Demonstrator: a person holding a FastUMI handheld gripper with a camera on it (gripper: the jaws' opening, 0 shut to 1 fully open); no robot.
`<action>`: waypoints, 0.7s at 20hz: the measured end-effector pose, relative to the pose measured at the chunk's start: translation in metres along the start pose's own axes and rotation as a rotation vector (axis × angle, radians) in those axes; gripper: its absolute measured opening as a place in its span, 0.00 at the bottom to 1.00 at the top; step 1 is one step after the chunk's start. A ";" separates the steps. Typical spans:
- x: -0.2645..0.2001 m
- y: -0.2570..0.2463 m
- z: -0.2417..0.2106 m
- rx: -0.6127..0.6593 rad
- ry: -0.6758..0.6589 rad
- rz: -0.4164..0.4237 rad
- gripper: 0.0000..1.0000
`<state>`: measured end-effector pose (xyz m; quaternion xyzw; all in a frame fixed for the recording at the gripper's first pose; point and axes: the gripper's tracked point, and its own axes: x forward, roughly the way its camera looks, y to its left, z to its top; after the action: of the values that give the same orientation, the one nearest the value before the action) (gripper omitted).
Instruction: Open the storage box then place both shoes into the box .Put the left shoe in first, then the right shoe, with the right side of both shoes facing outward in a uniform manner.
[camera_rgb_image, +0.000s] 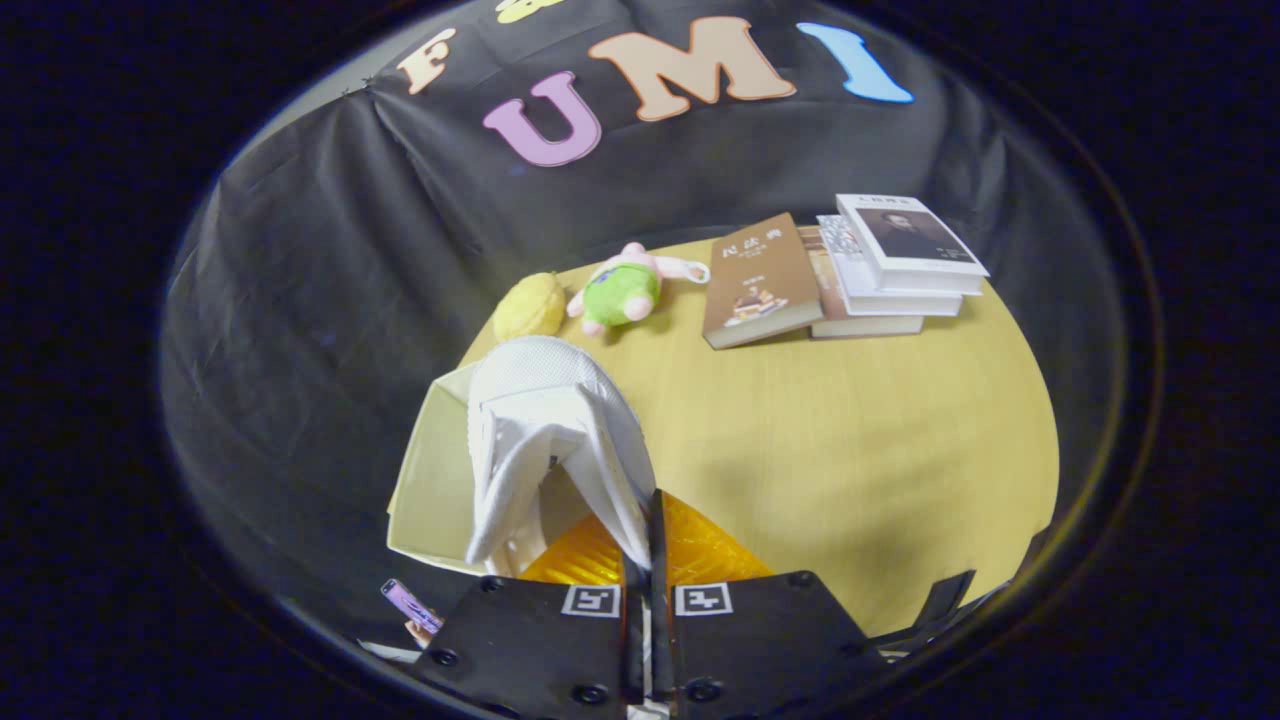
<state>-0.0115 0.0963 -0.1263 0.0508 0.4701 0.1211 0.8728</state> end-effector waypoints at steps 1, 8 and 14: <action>0.001 0.013 0.004 -0.006 -0.001 0.018 0.06; 0.021 0.100 0.019 -0.067 0.015 0.133 0.06; 0.058 0.147 0.021 -0.096 0.053 0.172 0.06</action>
<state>0.0125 0.2535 -0.1321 0.0459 0.4803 0.2193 0.8480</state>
